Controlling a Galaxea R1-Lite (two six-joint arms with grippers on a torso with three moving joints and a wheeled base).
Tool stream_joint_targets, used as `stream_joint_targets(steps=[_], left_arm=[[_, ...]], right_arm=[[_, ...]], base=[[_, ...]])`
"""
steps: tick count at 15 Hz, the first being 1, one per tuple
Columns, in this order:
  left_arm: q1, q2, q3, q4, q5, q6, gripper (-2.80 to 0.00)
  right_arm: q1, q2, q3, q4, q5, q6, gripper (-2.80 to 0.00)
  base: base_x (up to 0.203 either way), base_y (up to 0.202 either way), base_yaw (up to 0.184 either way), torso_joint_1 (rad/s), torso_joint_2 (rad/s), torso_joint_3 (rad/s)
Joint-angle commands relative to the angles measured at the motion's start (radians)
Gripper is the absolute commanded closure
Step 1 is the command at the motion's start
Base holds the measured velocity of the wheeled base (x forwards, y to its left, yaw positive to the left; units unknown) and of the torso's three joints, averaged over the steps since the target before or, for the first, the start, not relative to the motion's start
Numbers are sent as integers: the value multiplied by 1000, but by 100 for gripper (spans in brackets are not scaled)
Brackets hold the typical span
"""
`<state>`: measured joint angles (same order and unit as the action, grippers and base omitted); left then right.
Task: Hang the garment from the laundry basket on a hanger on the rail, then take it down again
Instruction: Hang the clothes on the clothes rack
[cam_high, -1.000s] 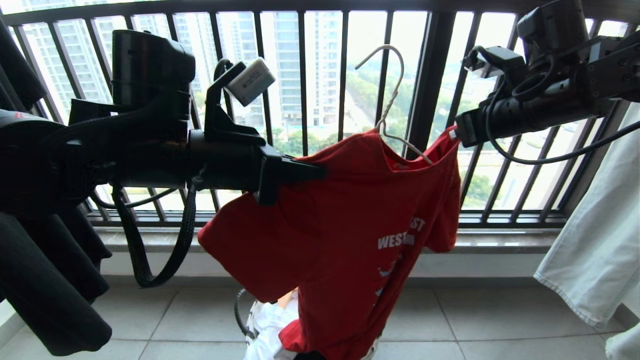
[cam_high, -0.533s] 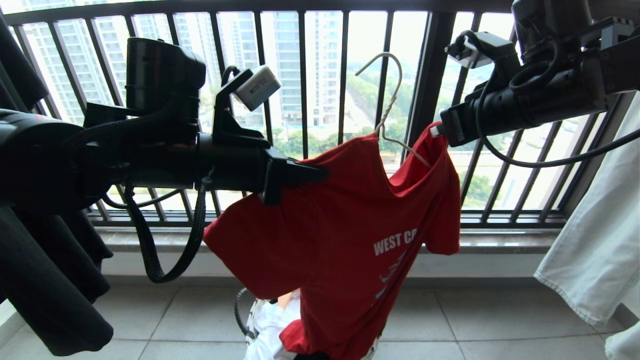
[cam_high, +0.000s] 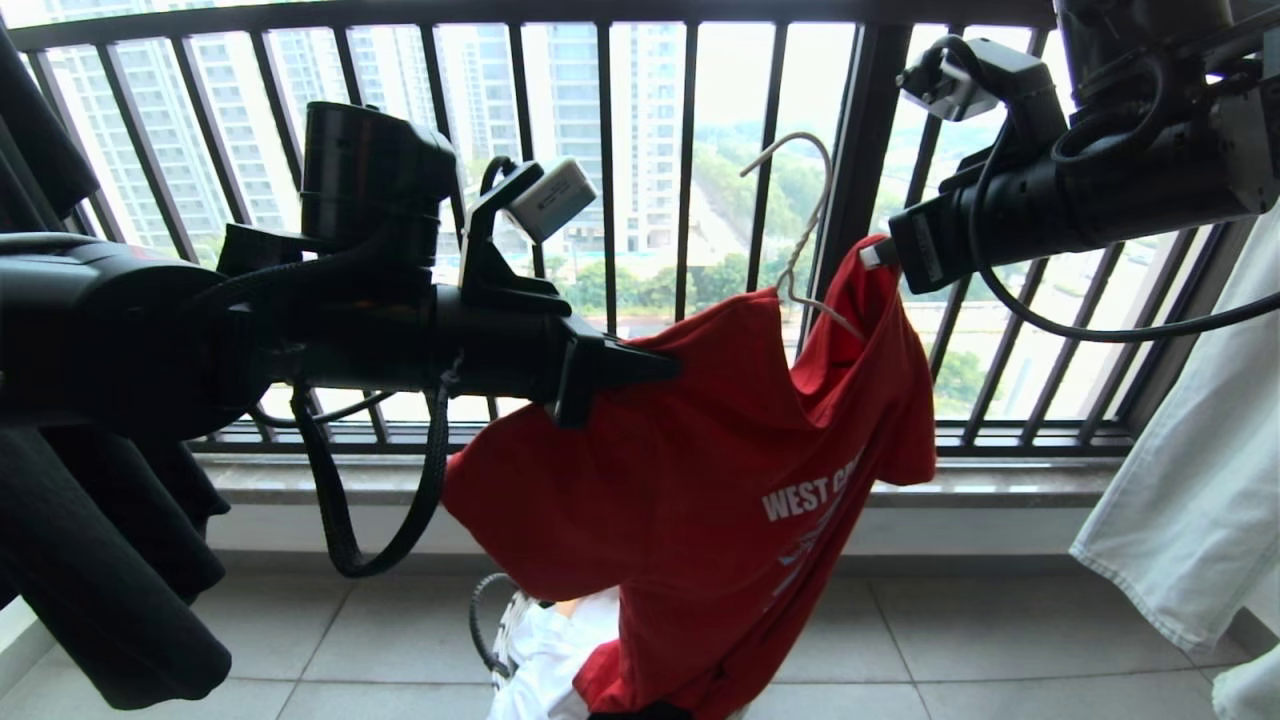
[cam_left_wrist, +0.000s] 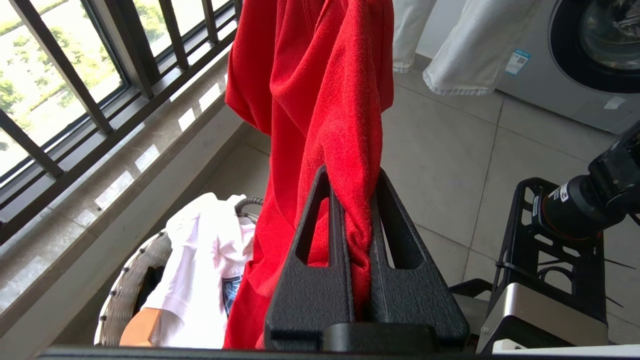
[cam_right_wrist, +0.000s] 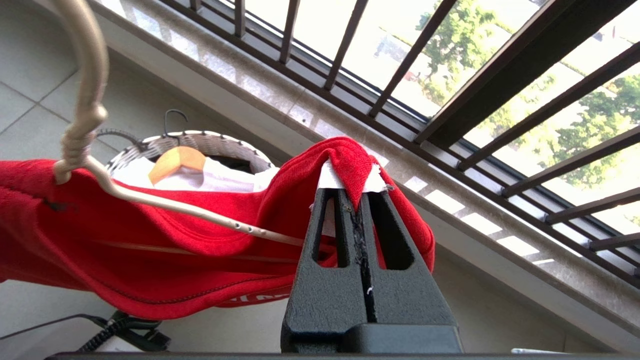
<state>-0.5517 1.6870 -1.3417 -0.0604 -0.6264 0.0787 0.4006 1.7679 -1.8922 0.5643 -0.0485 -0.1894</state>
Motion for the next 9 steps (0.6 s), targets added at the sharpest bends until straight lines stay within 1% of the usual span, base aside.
stream_joint_targets(steps=[1,2,3,4,9], left_arm=[[0,34,-19,-1,41,0,0],[1,46,-30,-1,83,1,0],[1,56,-46,-1,114,1,0],[1,52,-45,0,116,1,0],[1,-19,-11,5,111,5,0]], right_arm=[[39,-28,14,6,-19,-2,0],[54,-31,16,6,-63,-2,0],[64,-30,17,6,-126,-1,0],[66,-25,17,3,-174,-2,0],[7,15,10,-26,-198,-7,0]], base=[[0,0,0,0,0,0],[0,0,0,0,0,0],[0,0,0,0,0,0],[0,0,0,0,0,0],[0,0,0,0,0,0]])
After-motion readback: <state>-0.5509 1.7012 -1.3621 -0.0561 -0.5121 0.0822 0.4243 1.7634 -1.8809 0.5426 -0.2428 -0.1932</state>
